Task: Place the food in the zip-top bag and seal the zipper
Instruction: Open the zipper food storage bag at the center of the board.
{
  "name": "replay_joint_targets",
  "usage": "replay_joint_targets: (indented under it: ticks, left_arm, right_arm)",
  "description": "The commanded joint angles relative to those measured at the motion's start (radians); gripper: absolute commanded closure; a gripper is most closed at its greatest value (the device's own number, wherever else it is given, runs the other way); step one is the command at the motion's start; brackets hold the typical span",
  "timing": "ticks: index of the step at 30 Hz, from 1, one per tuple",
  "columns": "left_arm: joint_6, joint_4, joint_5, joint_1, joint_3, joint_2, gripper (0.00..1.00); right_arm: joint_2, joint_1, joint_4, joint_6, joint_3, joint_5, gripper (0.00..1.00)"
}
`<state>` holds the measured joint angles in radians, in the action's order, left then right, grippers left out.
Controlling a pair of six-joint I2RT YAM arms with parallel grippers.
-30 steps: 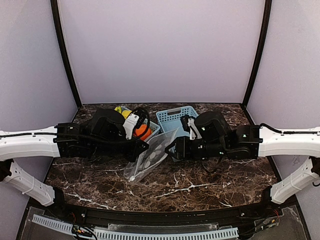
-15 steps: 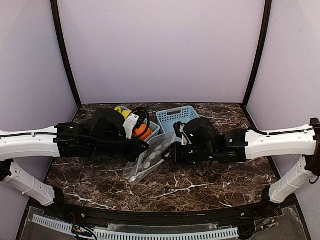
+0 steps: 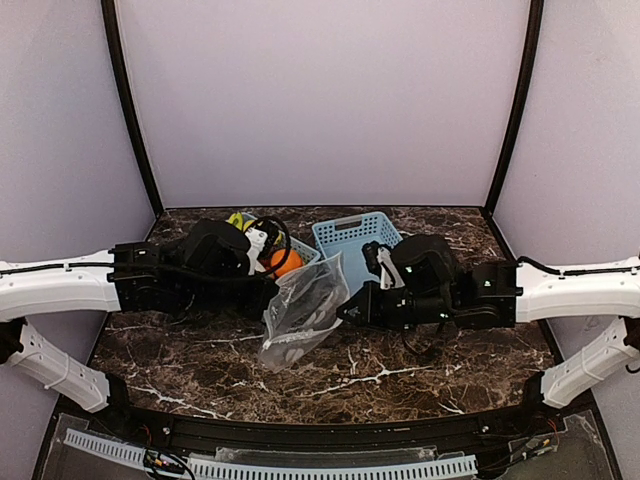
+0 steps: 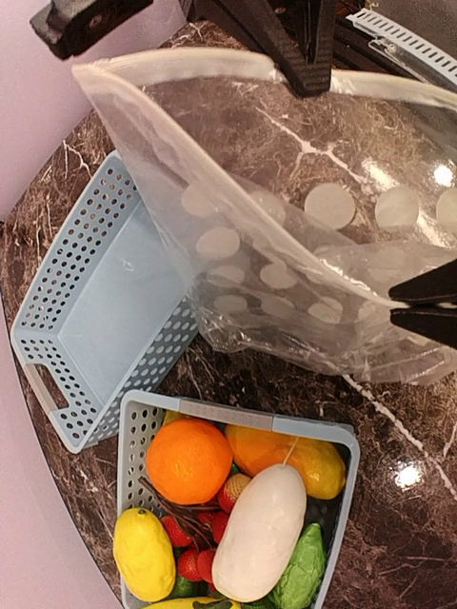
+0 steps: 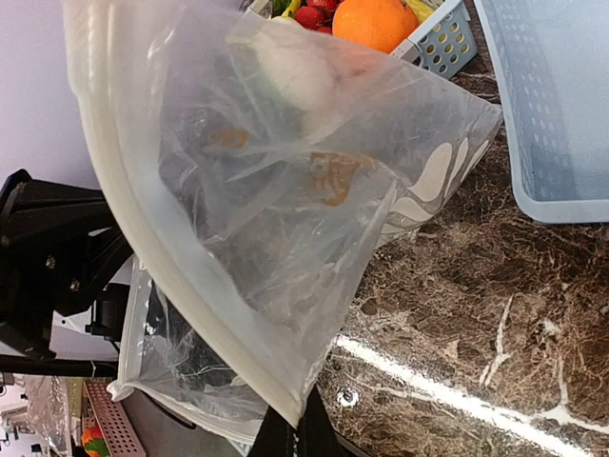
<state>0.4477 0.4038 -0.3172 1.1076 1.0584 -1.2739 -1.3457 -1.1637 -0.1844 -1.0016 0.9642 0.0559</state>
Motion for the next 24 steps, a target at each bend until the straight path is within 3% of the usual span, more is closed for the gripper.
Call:
replay_joint_targets:
  ticks: [1, 8, 11, 13, 14, 15, 16, 17, 19, 24]
  left_arm:
    - [0.008, 0.054, -0.019, -0.043, -0.011, 0.026, 0.99]
    - [0.02, 0.01, 0.033, -0.073, -0.025, 0.04, 0.99]
    - [0.001, -0.043, 0.122, -0.076, -0.04, 0.055, 0.98]
    - [-0.009, -0.097, 0.212, -0.079, -0.049, 0.072, 0.85]
    - [-0.011, -0.132, 0.242, -0.08, -0.052, 0.082, 0.65]
    - [-0.011, -0.148, 0.293, -0.081, -0.053, 0.088, 0.54]
    - [-0.009, -0.177, 0.327, -0.081, -0.051, 0.102, 0.35]
    - [-0.008, -0.191, 0.374, -0.082, -0.049, 0.116, 0.23]
    - [-0.001, -0.232, 0.423, -0.084, -0.047, 0.144, 0.13]
    - [0.07, -0.272, 0.47, -0.152, -0.046, 0.197, 0.06]
  right_arm:
    - [0.077, -0.011, -0.017, -0.023, -0.033, -0.005, 1.0]
    - [0.099, -0.01, -0.089, -0.008, -0.013, -0.002, 1.0]
    - [0.098, -0.01, -0.11, 0.005, 0.004, 0.014, 1.0]
    - [0.094, -0.011, -0.123, 0.017, 0.022, 0.022, 1.0]
    - [0.091, -0.01, -0.13, 0.024, 0.031, 0.026, 1.0]
    - [0.088, -0.011, -0.135, 0.028, 0.039, 0.03, 1.0]
    - [0.082, -0.011, -0.146, 0.03, 0.051, 0.039, 1.0]
    - [0.079, -0.011, -0.158, 0.031, 0.056, 0.048, 1.0]
    - [0.077, -0.01, -0.172, 0.032, 0.062, 0.063, 1.0]
    - [0.071, -0.011, -0.186, 0.038, 0.078, 0.075, 1.0]
